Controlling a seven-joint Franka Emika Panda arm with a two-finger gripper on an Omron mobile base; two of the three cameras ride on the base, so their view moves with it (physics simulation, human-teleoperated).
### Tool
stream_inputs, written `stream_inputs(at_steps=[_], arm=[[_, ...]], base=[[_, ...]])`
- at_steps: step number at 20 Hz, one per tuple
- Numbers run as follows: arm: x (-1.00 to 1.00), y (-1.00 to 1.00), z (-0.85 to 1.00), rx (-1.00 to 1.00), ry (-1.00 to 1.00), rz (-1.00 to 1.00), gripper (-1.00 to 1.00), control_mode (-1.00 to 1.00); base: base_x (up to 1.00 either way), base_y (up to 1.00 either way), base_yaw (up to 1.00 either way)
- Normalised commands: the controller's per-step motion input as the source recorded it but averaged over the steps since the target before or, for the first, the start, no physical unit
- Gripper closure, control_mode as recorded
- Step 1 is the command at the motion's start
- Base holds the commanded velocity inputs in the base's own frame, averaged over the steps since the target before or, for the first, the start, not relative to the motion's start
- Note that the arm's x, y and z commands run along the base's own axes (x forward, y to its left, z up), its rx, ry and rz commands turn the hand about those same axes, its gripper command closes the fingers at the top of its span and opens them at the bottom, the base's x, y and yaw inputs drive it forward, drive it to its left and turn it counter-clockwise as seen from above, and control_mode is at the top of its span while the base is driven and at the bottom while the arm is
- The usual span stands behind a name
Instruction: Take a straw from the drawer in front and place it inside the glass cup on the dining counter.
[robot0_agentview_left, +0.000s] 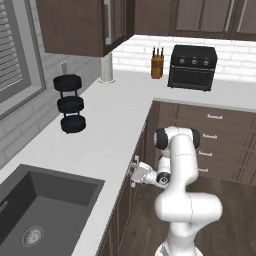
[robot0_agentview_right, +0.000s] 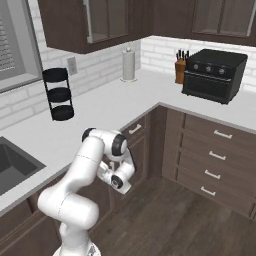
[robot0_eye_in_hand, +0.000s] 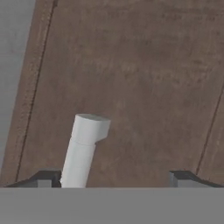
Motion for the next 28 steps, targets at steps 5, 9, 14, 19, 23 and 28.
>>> stream_inputs(at_steps=[5,9,14,19,23,28], arm=[[-0.34,0.11,0.49,-0.02,0.00,-0.06,-1.00,-1.00],[-0.16,0.24,0.29,-0.09,0.01,-0.07,-1.00,-1.00],[0.01,0.40,0.00,-0.14,0.11,-0.05,-1.00,-1.00],[0.11,0.36,0.00,-0.13,0.21,-0.04,1.00,-1.00],[0.02,0.02,0.00,-0.02,0.09,0.00,1.00,-1.00],[-0.48,-0.47,0.00,0.01,-0.01,0.00,1.00,-1.00]], base=[[0.00,0.00,0.00],[0.00,0.00,0.00],[0.00,0.00,0.00],[0.00,0.00,0.00],[0.00,0.00,0.00],[0.00,0.00,0.00]])
